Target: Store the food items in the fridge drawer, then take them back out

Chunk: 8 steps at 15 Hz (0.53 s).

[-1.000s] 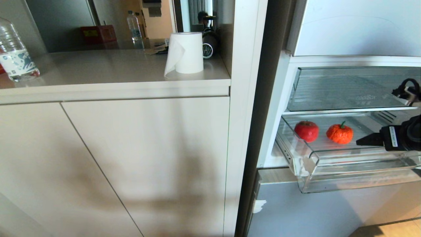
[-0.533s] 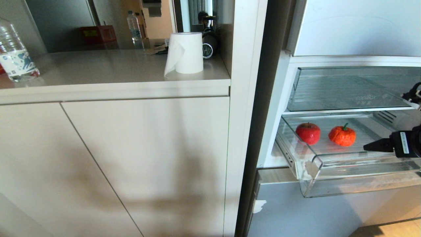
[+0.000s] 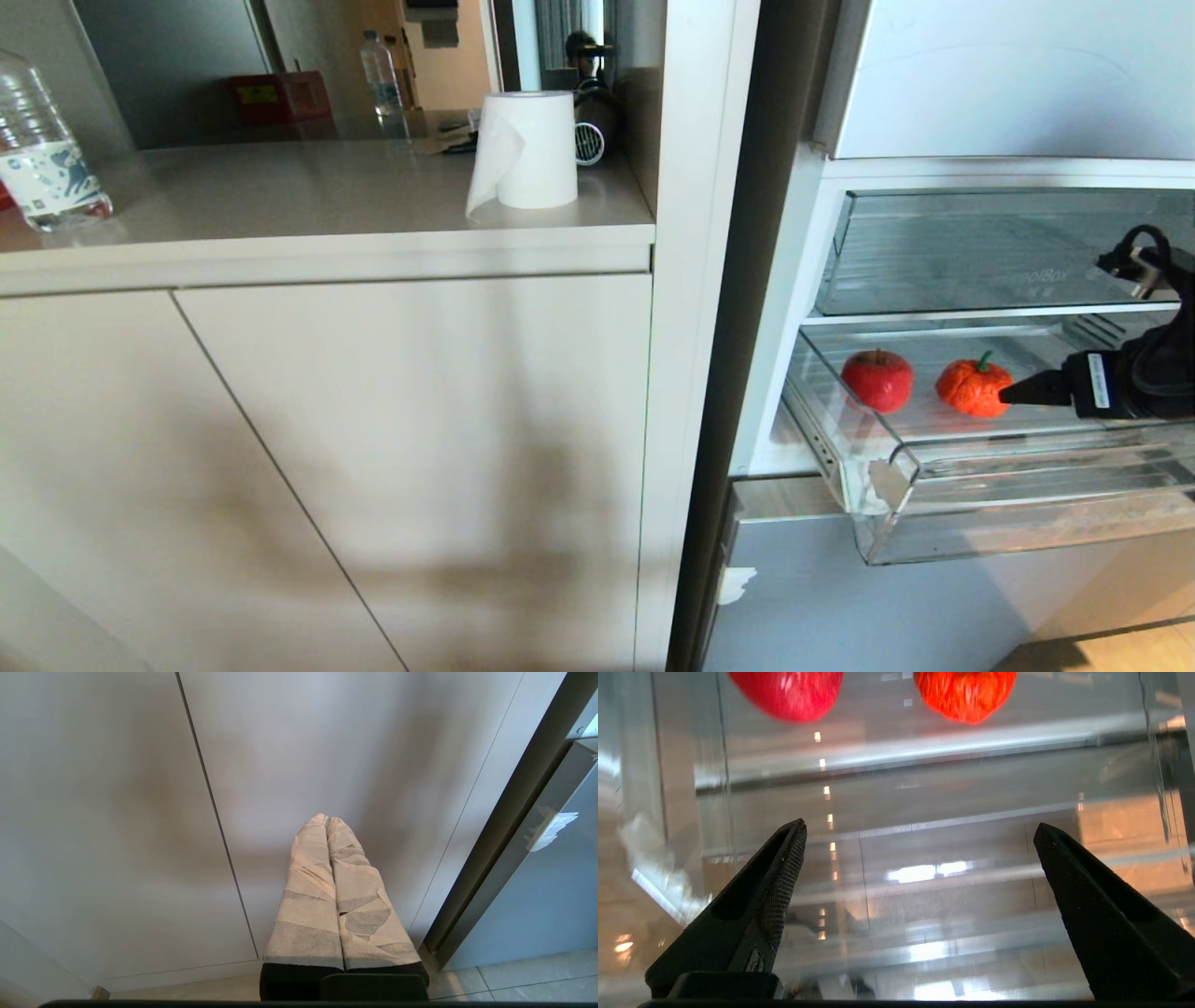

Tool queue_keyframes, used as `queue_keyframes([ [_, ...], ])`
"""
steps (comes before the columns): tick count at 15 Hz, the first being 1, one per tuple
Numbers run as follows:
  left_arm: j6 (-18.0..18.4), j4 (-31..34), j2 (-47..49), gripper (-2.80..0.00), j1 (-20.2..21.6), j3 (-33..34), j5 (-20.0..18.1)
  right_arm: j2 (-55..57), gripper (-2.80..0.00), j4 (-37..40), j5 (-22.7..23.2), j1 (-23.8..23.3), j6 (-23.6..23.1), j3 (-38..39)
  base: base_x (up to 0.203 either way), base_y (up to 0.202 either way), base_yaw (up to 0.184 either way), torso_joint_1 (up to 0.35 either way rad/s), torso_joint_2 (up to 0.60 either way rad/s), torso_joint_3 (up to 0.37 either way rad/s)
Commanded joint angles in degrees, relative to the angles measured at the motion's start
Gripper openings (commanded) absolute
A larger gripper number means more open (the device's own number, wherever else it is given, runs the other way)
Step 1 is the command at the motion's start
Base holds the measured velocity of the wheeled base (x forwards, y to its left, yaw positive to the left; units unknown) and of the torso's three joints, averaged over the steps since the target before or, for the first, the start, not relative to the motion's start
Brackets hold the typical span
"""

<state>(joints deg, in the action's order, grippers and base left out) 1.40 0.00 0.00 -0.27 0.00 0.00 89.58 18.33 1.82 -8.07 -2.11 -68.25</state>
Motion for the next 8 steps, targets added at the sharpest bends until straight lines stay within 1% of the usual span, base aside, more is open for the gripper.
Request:
queue_keyframes([
  [1, 0.00, 0.00, 0.01, -2.80, 0.00, 0.00, 0.00, 3.47, 0.00, -0.95, -0.04, -0.02, -0.06, 0.06, 0.000, 0.000, 0.000, 0.000, 0.00, 0.000],
  [3, 0.00, 0.00, 0.09, -2.80, 0.00, 0.00, 0.00, 3.40, 0.00, -1.10, 0.18, -0.02, -0.42, 0.74, 0.000, 0.000, 0.000, 0.000, 0.00, 0.000],
  [5, 0.00, 0.00, 0.08, -2.80, 0.00, 0.00, 0.00, 0.67, 0.00, -0.39, 0.82, -0.08, -0.51, 2.16, 0.000, 0.000, 0.000, 0.000, 0.00, 0.000],
  [6, 0.00, 0.00, 0.00, -2.80, 0.00, 0.00, 0.00, -1.07, 0.00, 0.79, 1.40, -0.09, -0.55, 2.65, 0.000, 0.000, 0.000, 0.000, 0.00, 0.000],
  [8, 0.00, 0.00, 0.04, -2.80, 0.00, 0.00, 0.00, -4.50, 0.00, 6.13, 2.27, -0.32, -0.72, 3.02, 0.000, 0.000, 0.000, 0.000, 0.00, 0.000],
])
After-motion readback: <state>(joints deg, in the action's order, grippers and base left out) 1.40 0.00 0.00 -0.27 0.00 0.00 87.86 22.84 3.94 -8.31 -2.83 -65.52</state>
